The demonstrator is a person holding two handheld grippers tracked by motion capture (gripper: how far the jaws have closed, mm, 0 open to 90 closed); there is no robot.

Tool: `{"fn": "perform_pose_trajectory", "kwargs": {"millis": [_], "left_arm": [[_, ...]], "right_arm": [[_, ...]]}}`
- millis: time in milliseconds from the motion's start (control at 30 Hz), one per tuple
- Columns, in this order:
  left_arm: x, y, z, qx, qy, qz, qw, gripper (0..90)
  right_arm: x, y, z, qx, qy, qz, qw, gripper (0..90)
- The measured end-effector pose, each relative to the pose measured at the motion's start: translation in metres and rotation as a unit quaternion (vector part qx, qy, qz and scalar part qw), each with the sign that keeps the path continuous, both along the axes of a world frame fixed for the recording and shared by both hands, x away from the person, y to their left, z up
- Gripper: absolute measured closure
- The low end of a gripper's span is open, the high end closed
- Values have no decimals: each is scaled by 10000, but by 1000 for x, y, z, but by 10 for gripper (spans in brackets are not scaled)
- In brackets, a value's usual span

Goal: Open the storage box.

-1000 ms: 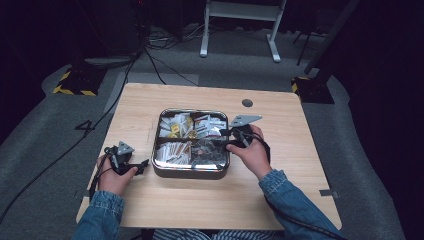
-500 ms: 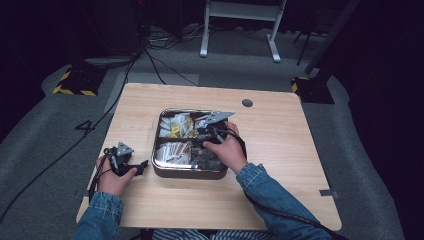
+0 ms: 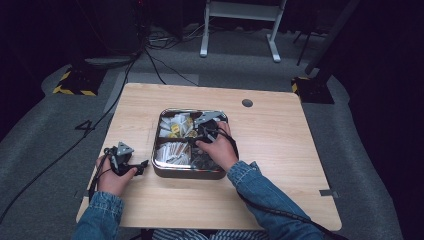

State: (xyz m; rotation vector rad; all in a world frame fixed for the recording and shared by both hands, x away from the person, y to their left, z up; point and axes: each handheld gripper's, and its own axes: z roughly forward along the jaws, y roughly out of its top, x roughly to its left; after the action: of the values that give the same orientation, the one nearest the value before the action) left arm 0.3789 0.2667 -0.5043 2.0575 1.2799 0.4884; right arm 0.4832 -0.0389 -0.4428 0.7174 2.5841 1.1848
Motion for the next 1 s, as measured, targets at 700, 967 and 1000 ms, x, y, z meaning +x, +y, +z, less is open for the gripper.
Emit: {"fn": "perform_pose_trajectory", "kwargs": {"millis": [700, 967, 1000], "left_arm": [[0, 0, 0, -14, -5, 0, 10000, 238], [0, 0, 0, -10, -3, -8, 10000, 238], [0, 0, 0, -9, -5, -8, 10000, 238]], "right_arm": [[-2, 1, 0, 0, -103, -96, 9999, 589], [-2, 0, 1, 47, -93, -128, 9999, 589], [-2, 0, 1, 47, -93, -128, 9999, 589]]}}
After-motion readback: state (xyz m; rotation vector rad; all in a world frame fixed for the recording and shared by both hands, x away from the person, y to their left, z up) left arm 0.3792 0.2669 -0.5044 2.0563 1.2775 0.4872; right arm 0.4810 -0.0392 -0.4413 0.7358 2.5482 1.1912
